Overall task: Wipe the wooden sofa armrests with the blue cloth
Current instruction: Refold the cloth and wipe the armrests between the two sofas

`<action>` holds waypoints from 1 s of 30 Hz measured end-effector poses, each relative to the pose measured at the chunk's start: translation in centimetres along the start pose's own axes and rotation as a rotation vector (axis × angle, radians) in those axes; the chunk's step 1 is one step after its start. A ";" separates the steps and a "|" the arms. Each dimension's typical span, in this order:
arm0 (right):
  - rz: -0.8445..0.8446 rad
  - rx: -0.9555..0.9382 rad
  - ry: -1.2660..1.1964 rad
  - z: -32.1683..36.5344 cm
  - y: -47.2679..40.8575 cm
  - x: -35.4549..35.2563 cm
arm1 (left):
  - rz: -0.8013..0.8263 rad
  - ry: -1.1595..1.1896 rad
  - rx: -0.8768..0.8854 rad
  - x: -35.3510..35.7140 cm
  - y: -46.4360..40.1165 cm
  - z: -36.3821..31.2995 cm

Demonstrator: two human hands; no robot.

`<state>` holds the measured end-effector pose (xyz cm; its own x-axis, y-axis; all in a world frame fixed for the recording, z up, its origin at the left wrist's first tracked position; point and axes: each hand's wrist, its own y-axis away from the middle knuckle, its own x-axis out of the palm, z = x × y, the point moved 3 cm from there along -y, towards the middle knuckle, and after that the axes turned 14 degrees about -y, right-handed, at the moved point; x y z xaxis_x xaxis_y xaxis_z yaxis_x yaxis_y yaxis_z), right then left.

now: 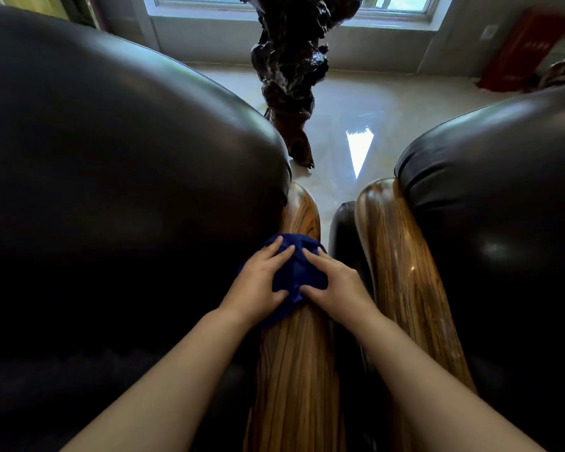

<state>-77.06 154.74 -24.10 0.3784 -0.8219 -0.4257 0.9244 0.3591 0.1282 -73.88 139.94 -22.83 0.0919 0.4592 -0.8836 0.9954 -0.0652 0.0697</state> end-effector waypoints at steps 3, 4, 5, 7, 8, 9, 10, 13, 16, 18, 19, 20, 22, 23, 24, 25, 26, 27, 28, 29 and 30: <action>-0.090 -0.026 0.075 0.2 1.4 0.5 | -0.101 -0.077 -0.009 -0.4 1.0 -0.5; -0.116 -0.034 0.138 0.2 1.9 0.7 | -0.118 -0.115 -0.007 -0.4 1.6 -0.8; -0.131 -0.044 0.198 0.2 2.5 0.8 | -0.124 -0.155 -0.003 -0.3 2.2 -1.0; -0.107 -0.048 0.277 0.3 3.3 0.7 | -0.096 -0.241 0.009 0.0 3.5 -1.7; -0.068 -0.029 0.298 0.5 3.6 0.4 | -0.061 -0.277 0.022 -0.1 4.1 -2.1; -0.016 0.004 0.305 0.7 3.8 0.0 | -0.018 -0.292 0.037 -0.2 4.5 -2.4; 0.039 0.041 0.298 0.8 4.0 -0.5 | 0.026 -0.280 0.048 -0.7 4.9 -2.8; 0.142 0.128 0.219 2.0 5.3 -2.1 | 0.101 -0.162 0.031 -3.1 6.0 -3.9; 0.123 0.129 0.136 4.5 7.4 -3.8 | 0.083 -0.023 -0.004 -5.7 7.3 -5.0; 0.103 0.112 0.110 6.7 8.9 -5.5 | 0.065 0.025 -0.017 -7.6 8.2 -6.0; 0.097 0.107 0.102 7.9 9.8 -6.4 | 0.060 0.051 -0.024 -8.6 8.6 -6.7; 0.095 0.101 0.094 9.0 10.7 -7.3 | 0.057 0.082 -0.030 -9.6 9.0 -7.4; 0.086 0.086 0.087 11.2 13.0 -9.2 | 0.068 0.135 -0.025 -11.3 10.1 -9.3; 0.075 0.078 0.090 12.2 14.2 -10.2 | 0.080 0.154 -0.013 -12.0 10.7 -10.4; 0.063 0.071 0.095 13.0 15.2 -11.1 | 0.094 0.168 0.002 -12.5 11.2 -11.4; 0.056 0.068 0.097 13.6 15.9 -11.8 | 0.107 0.175 0.015 -12.9 11.4 -12.2; 0.051 0.068 0.101 14.1 16.7 -12.6 | 0.116 0.180 0.027 -13.2 11.8 -13.1; 0.048 0.067 0.108 14.5 17.5 -13.4 | 0.124 0.184 0.037 -13.5 12.1 -14.1; 0.045 0.064 0.115 14.9 18.3 -14.2 | 0.128 0.187 0.047 -13.7 12.5 -15.0; 0.040 0.060 0.119 15.0 19.1 -15.0 | 0.131 0.183 0.060 -13.7 12.8 -16.0; 0.034 0.055 0.120 15.1 19.8 -15.8 | 0.135 0.177 0.069 -13.6 13.1 -16.9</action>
<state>-64.03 168.15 -1.34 0.4042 -0.7497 -0.5240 0.9136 0.3586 0.1917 -61.70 147.86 -2.10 0.2334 0.5900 -0.7729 0.9702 -0.1942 0.1447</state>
